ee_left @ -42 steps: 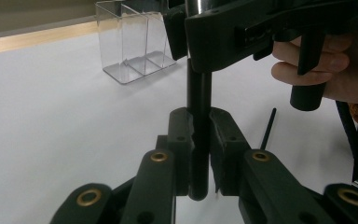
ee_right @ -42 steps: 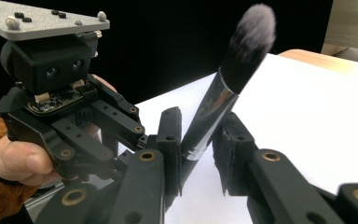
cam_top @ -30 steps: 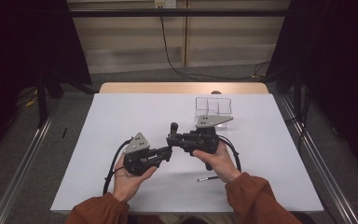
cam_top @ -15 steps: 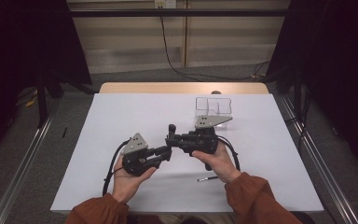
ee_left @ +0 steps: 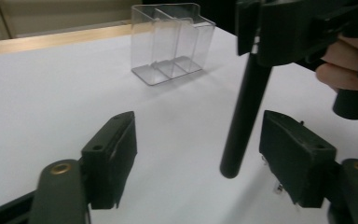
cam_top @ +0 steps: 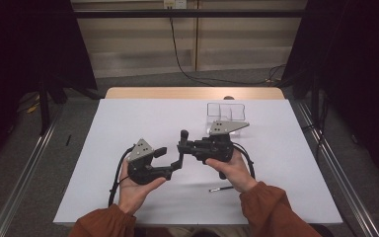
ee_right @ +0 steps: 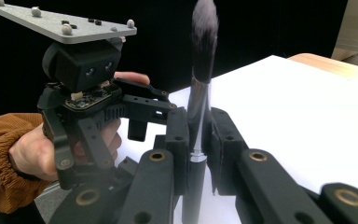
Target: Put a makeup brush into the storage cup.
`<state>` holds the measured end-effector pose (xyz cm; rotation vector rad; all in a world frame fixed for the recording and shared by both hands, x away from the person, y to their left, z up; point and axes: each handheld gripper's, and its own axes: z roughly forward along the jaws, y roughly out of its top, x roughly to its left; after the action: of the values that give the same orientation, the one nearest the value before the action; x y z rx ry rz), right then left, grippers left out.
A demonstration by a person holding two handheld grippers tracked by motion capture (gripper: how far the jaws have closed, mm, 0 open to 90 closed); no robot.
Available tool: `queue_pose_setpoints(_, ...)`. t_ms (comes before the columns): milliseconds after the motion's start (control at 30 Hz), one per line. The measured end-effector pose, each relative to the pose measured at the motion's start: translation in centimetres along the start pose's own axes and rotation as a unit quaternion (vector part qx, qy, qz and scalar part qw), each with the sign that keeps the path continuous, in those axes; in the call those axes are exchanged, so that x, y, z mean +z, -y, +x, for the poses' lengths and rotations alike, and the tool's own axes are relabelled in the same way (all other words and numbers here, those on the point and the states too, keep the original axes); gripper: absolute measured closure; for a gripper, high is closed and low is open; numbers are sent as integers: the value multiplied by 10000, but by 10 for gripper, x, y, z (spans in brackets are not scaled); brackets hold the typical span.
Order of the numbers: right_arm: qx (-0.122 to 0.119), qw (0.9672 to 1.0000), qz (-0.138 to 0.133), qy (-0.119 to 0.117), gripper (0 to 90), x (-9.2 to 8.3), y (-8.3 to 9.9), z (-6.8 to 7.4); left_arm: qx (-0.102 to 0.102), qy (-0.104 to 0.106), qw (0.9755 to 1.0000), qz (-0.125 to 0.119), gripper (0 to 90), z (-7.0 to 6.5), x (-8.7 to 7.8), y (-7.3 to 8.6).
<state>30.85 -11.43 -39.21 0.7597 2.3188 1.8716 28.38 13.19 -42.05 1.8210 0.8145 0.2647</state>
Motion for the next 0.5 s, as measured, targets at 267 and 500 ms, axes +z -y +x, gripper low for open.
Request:
queue_pose_setpoints(267, -34, 10000, 11, 23, 796, -1, 0, 0, 43, -114, 9999, -21, 60, 4, -4, 0)
queue_pose_setpoints(500, -68, 9999, -14, 92, 796, -5, -1, -2, 347, -579, 9977, -7, 38, 4, -8, 2)
